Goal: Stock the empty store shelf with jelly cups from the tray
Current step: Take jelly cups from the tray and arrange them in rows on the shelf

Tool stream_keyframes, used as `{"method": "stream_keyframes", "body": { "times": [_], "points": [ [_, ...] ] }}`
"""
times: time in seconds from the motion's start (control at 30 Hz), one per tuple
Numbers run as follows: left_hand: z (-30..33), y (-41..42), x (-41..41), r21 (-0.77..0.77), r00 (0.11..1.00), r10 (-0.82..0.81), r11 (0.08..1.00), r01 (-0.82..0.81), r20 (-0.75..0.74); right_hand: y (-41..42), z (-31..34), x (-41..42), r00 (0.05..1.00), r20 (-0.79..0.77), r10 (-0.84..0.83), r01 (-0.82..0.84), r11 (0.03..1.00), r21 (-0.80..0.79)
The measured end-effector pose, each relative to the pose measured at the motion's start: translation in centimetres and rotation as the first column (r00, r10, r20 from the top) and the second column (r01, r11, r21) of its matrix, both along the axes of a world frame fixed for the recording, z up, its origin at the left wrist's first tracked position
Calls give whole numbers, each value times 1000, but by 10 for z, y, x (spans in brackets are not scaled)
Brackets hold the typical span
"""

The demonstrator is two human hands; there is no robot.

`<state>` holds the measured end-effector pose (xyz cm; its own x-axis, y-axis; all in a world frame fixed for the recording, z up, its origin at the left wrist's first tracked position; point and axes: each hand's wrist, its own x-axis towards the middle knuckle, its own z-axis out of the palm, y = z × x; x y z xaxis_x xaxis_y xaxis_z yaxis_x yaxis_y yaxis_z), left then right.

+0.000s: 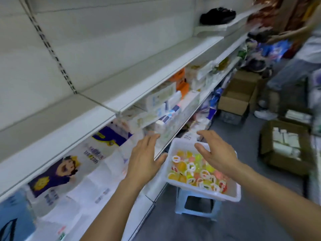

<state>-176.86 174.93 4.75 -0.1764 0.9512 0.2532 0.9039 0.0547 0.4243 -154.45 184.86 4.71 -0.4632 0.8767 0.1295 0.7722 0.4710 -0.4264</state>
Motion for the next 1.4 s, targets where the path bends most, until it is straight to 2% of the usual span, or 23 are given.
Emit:
{"method": "stream_keyframes", "body": {
  "times": [0.17,0.3,0.4,0.53,0.7,0.97,1.07,1.2,1.27,1.4],
  "points": [
    [-48,78,27,-206,994,-91,973,102,60,47,-59,50,982,116,-147,171,956,-240],
    [-99,139,32,-373,979,-106,913,165,173,81,-117,63,968,195,-157,231,864,-448],
    [-148,181,32,-514,962,-53,836,190,269,105,-163,62,960,260,-107,235,814,-531],
    [-216,218,37,-690,939,-1,678,252,343,131,-224,53,931,366,3,250,724,-643],
    [-293,235,50,-819,957,-41,508,268,288,139,-294,43,908,415,53,309,585,-750],
    [-359,241,73,-894,945,-298,374,246,135,136,-355,30,852,502,149,304,641,-705],
    [-366,238,80,-881,885,-466,414,231,13,136,-366,29,837,532,131,315,679,-663],
    [-369,236,81,-840,878,-478,490,234,-34,138,-367,33,857,496,141,272,695,-666],
    [-366,236,78,-821,908,-419,520,234,-7,138,-359,38,868,483,118,270,704,-657],
    [-343,228,68,-760,986,-105,628,168,131,133,-332,50,914,402,-50,308,732,-608]
  ]
}}
